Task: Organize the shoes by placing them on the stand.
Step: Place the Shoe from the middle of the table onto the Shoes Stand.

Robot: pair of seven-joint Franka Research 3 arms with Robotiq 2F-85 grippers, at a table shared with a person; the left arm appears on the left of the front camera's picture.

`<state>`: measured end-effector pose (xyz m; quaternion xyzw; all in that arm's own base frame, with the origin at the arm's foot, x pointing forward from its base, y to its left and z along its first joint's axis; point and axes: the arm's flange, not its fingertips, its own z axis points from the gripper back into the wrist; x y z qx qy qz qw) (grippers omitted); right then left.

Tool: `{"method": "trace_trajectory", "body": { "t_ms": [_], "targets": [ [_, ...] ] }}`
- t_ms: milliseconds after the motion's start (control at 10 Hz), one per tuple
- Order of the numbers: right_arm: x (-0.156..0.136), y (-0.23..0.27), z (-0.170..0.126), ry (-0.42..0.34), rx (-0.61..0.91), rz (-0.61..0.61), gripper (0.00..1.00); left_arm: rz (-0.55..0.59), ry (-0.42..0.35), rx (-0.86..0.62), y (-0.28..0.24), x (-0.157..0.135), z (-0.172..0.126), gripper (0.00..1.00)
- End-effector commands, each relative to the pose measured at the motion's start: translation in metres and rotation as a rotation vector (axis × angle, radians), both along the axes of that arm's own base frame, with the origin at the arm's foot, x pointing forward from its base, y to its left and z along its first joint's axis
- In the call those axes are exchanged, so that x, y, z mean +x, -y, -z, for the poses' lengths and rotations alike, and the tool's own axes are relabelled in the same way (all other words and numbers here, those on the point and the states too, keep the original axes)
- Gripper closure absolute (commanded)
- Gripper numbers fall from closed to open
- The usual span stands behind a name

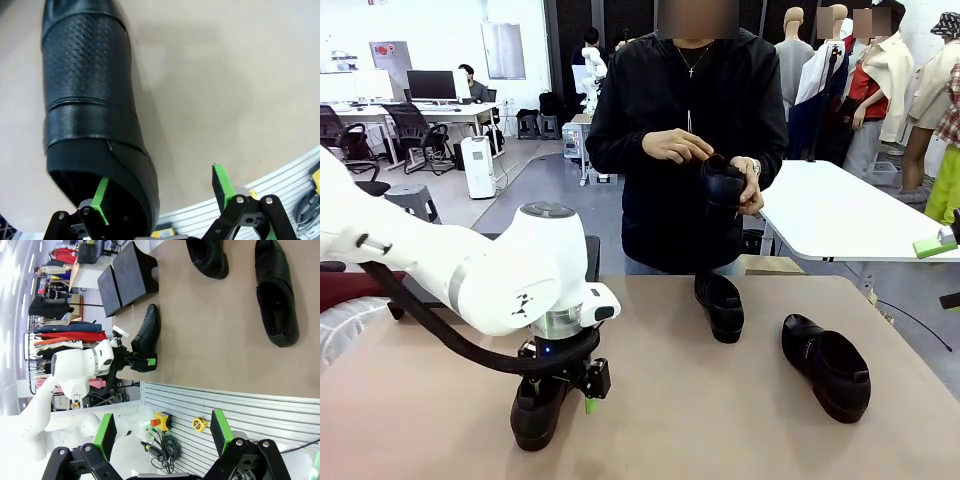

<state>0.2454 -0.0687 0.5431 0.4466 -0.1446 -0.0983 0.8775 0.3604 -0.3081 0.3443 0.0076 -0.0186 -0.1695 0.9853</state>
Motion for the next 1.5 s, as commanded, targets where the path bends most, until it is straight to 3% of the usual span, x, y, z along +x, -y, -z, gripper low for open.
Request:
{"method": "trace_trajectory", "body": {
  "t_ms": [0,200,300,400,1100,1400],
  "targets": [
    [0.001,-0.001,-0.004,0.019,0.027,-0.006,0.00,-0.043,0.026,-0.004,0.005,0.009,0.004,0.03],
    [0.001,-0.001,-0.004,0.019,0.027,-0.006,0.00,-0.044,0.039,-0.014,0.006,0.011,0.007,0.03],
    [0.001,-0.001,-0.004,0.019,0.027,-0.006,0.00,-0.046,0.032,-0.009,0.007,0.010,0.008,0.62],
    [0.001,-0.001,-0.004,0.019,0.027,-0.006,0.00,-0.044,0.030,-0.009,0.008,0.009,0.007,1.00],
    [0.001,-0.001,-0.004,0.019,0.027,-0.006,0.00,-0.056,0.021,-0.017,0.000,0.004,0.001,1.00],
    [0.001,-0.001,-0.004,0.019,0.027,-0.006,0.00,-0.036,0.051,-0.063,-0.019,-0.008,-0.025,1.00]
  ]
}}
